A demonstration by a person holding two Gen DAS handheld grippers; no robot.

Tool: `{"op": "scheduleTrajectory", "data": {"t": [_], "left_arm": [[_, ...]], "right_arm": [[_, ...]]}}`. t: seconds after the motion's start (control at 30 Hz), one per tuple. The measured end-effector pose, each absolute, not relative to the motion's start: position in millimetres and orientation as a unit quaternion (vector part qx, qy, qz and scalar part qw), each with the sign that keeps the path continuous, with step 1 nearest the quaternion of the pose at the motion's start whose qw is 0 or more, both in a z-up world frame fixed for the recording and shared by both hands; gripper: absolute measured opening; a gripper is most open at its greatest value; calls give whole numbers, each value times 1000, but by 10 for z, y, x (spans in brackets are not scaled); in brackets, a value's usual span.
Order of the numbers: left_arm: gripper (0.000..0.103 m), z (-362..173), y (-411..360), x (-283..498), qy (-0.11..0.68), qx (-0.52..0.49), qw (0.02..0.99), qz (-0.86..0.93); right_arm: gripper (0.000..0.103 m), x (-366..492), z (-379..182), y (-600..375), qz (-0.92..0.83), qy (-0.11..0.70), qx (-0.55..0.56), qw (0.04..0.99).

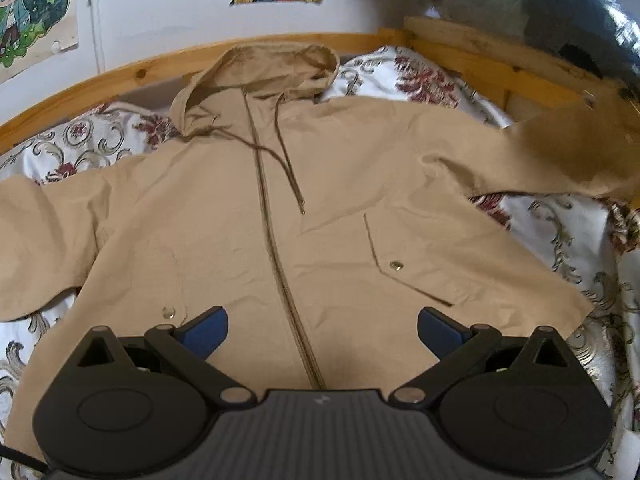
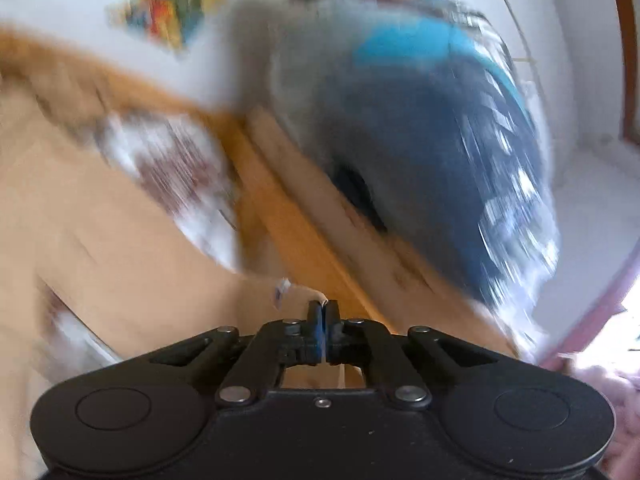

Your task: Fold large clothes

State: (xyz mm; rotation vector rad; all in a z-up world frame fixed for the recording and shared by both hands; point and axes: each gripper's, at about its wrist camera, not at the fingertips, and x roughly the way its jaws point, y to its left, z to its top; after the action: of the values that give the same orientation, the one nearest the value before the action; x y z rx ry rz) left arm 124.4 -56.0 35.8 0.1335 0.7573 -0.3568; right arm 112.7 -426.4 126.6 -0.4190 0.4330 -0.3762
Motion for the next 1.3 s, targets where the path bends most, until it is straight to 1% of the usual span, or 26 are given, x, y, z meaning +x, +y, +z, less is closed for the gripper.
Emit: {"op": "scheduleTrajectory", "data": {"t": [0.13,0.3,0.47,0.6,0.63,0.67,0.7,0.73,0.77,0.8,0.83,0.87,0.9,0.97,1.07,1.2,1.23,1.27,1.3], "left_arm": [[102,439,-457,1177,357,51,913,-190],[102,509,-295,1052,339,55,917,-205],[102,480,-74,1037,347,50,918,-187],[102,372,101,1113,366,63,917,-144],[102,344,137,1144,371,64,917,-133],[102,321,177,1163,373,62,917,-126],[102,294,206,1184,373,61,918,-119],[102,269,225,1205,372,62,919,-111],[102,238,242,1233,371,64,921,-103],[102,204,256,1265,369,69,922,-96],[102,172,276,1291,366,76,923,-89],[102,128,281,1332,362,86,925,-79],[102,85,287,1384,360,92,926,-68],[102,-2,317,1513,368,89,924,-45],[100,-138,405,1669,388,72,919,-10],[99,-239,474,1800,410,79,908,38],[99,-247,490,1811,414,83,906,40],[99,-241,510,1806,414,87,905,35],[99,-224,531,1798,411,88,907,27]], "right_arm": [[0,1265,1792,-3591,-52,178,-158,970],[0,1646,2064,-2634,126,165,-127,970],[0,1997,1872,-1727,240,149,-124,951],[1,2215,1490,-1154,291,163,-108,937],[6,2270,1395,-1103,299,172,-101,933],[15,2322,1304,-1070,302,181,-92,931],[18,2327,1187,-1115,305,191,-83,929],[27,2342,1125,-1146,305,200,-73,928],[40,2338,1069,-1214,300,207,-62,929],[46,2270,1000,-1327,292,209,-51,932],[60,2227,940,-1445,280,209,-43,936],[69,2150,875,-1605,263,208,-37,941],[72,2117,790,-1765,239,208,-35,948],[83,2125,616,-2016,186,216,-40,958],[84,2281,305,-2450,90,242,-67,964],[84,2672,-174,-3061,-59,267,-78,959],[79,2782,-290,-3196,-76,274,-65,957],[69,2900,-394,-3335,-80,284,-38,955],[65,2961,-486,-3464,-68,291,-1,954]]}}
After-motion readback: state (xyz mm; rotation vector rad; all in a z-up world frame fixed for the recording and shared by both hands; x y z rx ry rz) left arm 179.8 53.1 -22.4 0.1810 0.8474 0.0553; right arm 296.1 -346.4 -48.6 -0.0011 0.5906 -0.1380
